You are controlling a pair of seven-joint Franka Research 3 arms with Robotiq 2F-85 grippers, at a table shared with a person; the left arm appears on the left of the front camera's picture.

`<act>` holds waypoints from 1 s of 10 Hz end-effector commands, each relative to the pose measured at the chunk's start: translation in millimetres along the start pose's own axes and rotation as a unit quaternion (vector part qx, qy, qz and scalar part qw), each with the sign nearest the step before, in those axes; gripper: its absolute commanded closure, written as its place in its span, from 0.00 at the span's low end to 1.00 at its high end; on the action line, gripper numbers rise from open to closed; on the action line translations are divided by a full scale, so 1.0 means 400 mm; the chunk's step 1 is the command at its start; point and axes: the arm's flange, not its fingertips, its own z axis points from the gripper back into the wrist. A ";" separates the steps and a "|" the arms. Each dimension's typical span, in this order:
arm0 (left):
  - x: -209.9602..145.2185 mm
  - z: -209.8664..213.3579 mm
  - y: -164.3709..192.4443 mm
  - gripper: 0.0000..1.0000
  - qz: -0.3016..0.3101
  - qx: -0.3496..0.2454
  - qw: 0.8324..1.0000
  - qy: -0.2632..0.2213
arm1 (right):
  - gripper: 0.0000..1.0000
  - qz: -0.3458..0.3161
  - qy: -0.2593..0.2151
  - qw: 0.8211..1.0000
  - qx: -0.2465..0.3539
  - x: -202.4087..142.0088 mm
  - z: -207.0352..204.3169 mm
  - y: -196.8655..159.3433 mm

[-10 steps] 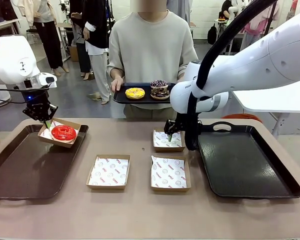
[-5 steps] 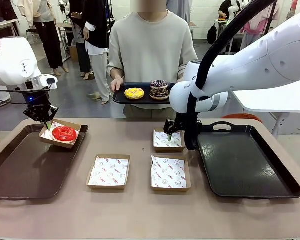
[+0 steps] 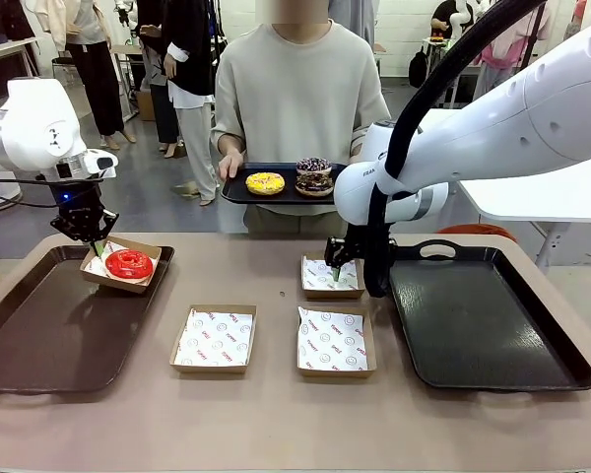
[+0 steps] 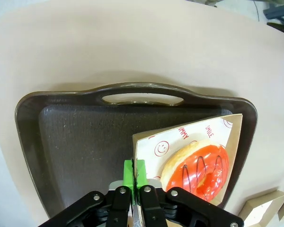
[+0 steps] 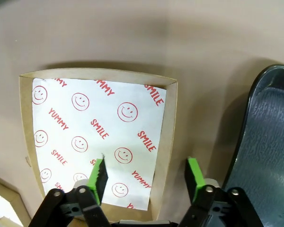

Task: Individually package the donuts and arrange them on the tray.
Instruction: Place the picked Paper togo box on the Handle tray while simultaneously picking up another Paper togo box from the table with the other hand.

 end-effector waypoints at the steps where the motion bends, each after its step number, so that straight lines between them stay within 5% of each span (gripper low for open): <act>1: 0.013 0.008 -0.009 0.40 0.009 0.016 1.000 0.009 | 0.92 0.001 -0.001 1.000 -0.009 0.019 -0.005 0.010; 2: 0.013 0.006 -0.009 0.00 0.008 0.017 1.000 0.010 | 1.00 -0.001 -0.001 1.000 -0.010 0.019 -0.006 0.010; 3: 0.013 0.006 -0.009 0.38 0.007 0.017 1.000 0.012 | 1.00 -0.001 -0.003 1.000 -0.010 0.018 -0.003 0.010; 4: 0.013 0.006 -0.008 0.00 0.007 0.017 1.000 0.012 | 1.00 -0.002 -0.006 1.000 -0.011 0.016 0.002 0.011; 10: 0.014 0.008 -0.005 0.00 0.006 0.014 1.000 0.016 | 1.00 -0.007 -0.004 1.000 -0.013 0.019 0.003 0.014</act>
